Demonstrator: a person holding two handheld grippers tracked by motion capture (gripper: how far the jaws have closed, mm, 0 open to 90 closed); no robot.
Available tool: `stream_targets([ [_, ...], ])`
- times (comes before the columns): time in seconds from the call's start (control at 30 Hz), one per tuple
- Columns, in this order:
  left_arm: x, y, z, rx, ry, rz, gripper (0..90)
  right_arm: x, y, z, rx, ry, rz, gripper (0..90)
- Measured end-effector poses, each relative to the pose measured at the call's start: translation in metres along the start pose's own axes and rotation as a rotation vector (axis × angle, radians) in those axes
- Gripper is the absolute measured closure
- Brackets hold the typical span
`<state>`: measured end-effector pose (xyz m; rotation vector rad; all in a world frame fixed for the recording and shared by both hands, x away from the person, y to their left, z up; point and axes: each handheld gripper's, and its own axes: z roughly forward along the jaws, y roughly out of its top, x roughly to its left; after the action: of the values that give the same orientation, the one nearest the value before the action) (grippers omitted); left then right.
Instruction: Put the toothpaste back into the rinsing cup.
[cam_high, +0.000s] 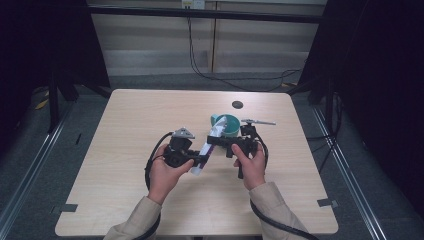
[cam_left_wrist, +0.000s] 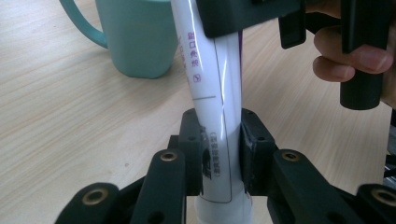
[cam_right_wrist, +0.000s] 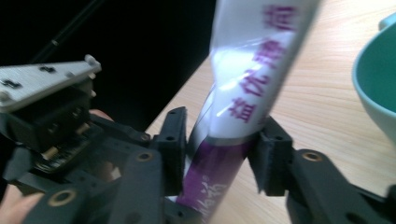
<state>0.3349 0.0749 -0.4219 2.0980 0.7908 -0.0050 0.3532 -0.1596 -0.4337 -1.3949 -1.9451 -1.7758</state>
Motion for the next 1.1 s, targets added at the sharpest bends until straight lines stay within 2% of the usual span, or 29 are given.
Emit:
stream_targets([
  [0.3,-0.003,-0.002,0.004,0.012,0.005,0.014,73.0,0.002,-0.001,0.0,0.0,0.015,-0.008,65.5],
  [0.47,-0.006,-0.002,0.01,0.007,-0.014,0.007,70.3,0.001,-0.001,-0.001,-0.001,0.013,-0.009,70.6],
  [0.53,-0.007,-0.001,0.012,-0.002,-0.015,0.015,69.0,0.004,-0.002,-0.005,-0.022,0.0,-0.045,74.6],
  [0.63,-0.007,-0.001,0.013,-0.014,-0.028,0.036,67.3,0.005,-0.001,-0.008,-0.03,-0.005,-0.074,75.9],
  [0.7,-0.006,-0.001,0.014,-0.024,-0.034,0.035,65.2,0.006,-0.001,-0.008,-0.03,-0.005,-0.088,76.3],
  [0.73,-0.005,-0.002,0.013,-0.04,-0.046,0.051,62.4,0.008,0.001,-0.01,-0.025,-0.011,-0.12,76.7],
  [0.8,-0.005,-0.002,0.01,-0.059,-0.032,0.071,55.7,0.01,0.001,-0.012,-0.027,-0.03,-0.153,76.8],
  [0.83,-0.005,-0.002,0.01,-0.059,-0.032,0.071,49.4,0.01,0.001,-0.012,-0.027,-0.03,-0.153,76.8],
  [0.87,-0.004,-0.002,0.008,-0.063,-0.02,0.08,49.4,0.01,0.001,-0.014,-0.023,-0.039,-0.161,76.9],
  [0.93,-0.001,-0.003,0.004,-0.072,-0.005,0.097,39.9,0.008,0.002,-0.019,-0.031,-0.056,-0.186,76.9],
  [1.1,0.006,-0.01,0.003,-0.048,0.006,0.117,32.0,0.005,0.005,-0.029,-0.049,-0.075,-0.215,76.8],
])
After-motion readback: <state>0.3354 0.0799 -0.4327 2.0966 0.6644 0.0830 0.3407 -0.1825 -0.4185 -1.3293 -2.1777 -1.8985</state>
